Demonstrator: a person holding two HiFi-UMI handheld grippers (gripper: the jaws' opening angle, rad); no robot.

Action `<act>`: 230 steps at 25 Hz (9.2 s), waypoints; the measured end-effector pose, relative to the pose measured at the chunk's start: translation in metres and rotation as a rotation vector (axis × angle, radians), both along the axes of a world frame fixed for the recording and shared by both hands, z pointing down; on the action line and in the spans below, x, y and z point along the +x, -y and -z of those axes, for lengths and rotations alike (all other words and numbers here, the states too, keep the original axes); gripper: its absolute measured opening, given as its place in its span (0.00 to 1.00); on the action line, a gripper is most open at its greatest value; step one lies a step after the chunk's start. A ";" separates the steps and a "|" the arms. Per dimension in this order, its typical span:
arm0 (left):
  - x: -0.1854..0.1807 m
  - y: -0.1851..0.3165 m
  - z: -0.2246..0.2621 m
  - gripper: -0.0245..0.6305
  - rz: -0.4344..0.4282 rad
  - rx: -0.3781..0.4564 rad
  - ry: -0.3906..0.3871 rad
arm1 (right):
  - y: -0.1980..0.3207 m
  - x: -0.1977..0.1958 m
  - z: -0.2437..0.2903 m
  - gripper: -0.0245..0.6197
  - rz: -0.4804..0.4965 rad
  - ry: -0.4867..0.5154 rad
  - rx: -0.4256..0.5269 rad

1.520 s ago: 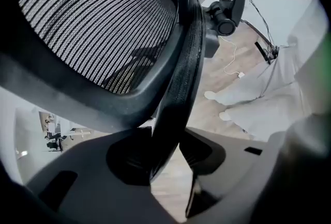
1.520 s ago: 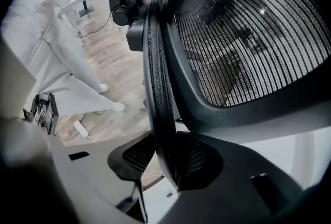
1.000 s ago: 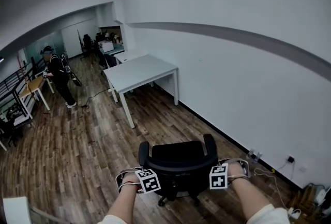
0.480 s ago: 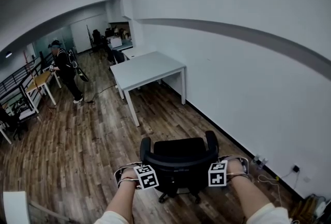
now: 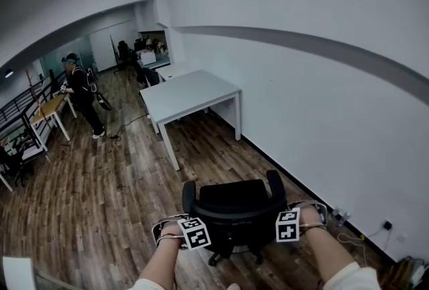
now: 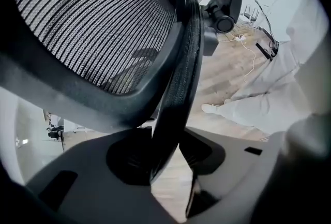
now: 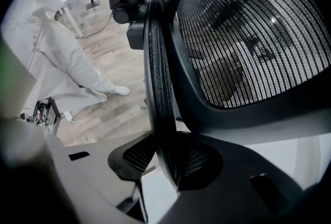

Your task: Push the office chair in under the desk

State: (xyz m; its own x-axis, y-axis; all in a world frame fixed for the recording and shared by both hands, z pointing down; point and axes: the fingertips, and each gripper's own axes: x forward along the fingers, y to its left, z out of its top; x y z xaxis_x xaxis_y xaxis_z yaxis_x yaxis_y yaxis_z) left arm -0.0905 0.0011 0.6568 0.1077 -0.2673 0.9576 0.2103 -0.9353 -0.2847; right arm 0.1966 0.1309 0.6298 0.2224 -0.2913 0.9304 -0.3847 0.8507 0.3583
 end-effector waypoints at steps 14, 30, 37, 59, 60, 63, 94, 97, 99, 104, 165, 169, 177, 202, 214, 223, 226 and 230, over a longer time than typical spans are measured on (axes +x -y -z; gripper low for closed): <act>0.040 0.076 -0.006 0.28 -0.017 -0.030 0.029 | 0.077 0.042 -0.005 0.26 -0.014 -0.013 -0.004; 0.088 0.162 -0.008 0.27 -0.004 -0.004 0.034 | 0.168 0.091 -0.008 0.26 0.013 -0.025 -0.014; 0.106 0.201 -0.009 0.27 0.038 -0.006 0.047 | 0.213 0.114 -0.008 0.25 0.049 -0.030 -0.012; 0.162 0.287 -0.007 0.28 0.137 0.004 0.048 | 0.321 0.182 -0.004 0.25 0.147 -0.054 -0.001; 0.166 0.292 -0.008 0.28 0.140 0.001 0.048 | 0.328 0.185 -0.004 0.25 0.152 -0.055 -0.001; 0.177 0.306 -0.009 0.28 0.143 -0.006 0.044 | 0.348 0.198 -0.005 0.25 0.166 -0.063 -0.004; 0.247 0.476 -0.008 0.24 0.217 0.042 0.103 | 0.569 0.281 -0.005 0.25 0.280 -0.099 -0.017; 0.251 0.495 -0.009 0.24 0.237 0.047 0.113 | 0.593 0.287 -0.006 0.25 0.309 -0.103 -0.016; 0.255 0.505 -0.010 0.24 0.248 0.046 0.105 | 0.608 0.292 -0.007 0.25 0.325 -0.115 -0.012; 0.259 0.523 -0.010 0.24 0.249 0.082 0.072 | 0.632 0.296 -0.010 0.25 0.356 -0.114 -0.015; 0.257 0.755 -0.011 0.23 0.280 0.071 0.093 | 0.881 0.291 -0.011 0.24 0.415 -0.135 0.010; 0.255 0.770 -0.013 0.23 0.285 0.076 0.100 | 0.897 0.291 -0.013 0.24 0.411 -0.146 0.022; 0.249 0.797 -0.012 0.23 0.297 0.090 0.109 | 0.925 0.285 -0.014 0.24 0.408 -0.144 0.008; 0.242 0.880 -0.011 0.23 0.354 0.070 0.124 | 1.028 0.281 -0.012 0.24 0.468 -0.154 0.014; 0.243 0.909 -0.013 0.23 0.382 0.053 0.126 | 1.067 0.280 -0.013 0.24 0.508 -0.149 0.012; 0.244 0.929 -0.012 0.23 0.398 0.060 0.125 | 1.092 0.280 -0.013 0.24 0.522 -0.147 0.016; 0.242 0.934 -0.010 0.23 0.403 0.061 0.126 | 1.097 0.279 -0.011 0.24 0.525 -0.147 0.020; 0.241 0.944 -0.012 0.23 0.411 0.066 0.127 | 1.109 0.279 -0.013 0.24 0.530 -0.150 0.030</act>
State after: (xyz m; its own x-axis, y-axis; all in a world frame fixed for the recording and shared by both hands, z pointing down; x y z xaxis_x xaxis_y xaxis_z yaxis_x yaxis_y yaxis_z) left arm 0.1508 -0.9425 0.6690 -0.1382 -0.3242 0.9359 -0.1384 -0.9293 -0.3423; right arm 0.4752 -0.9781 0.6432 0.1677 -0.4250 0.8895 0.1509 0.9027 0.4029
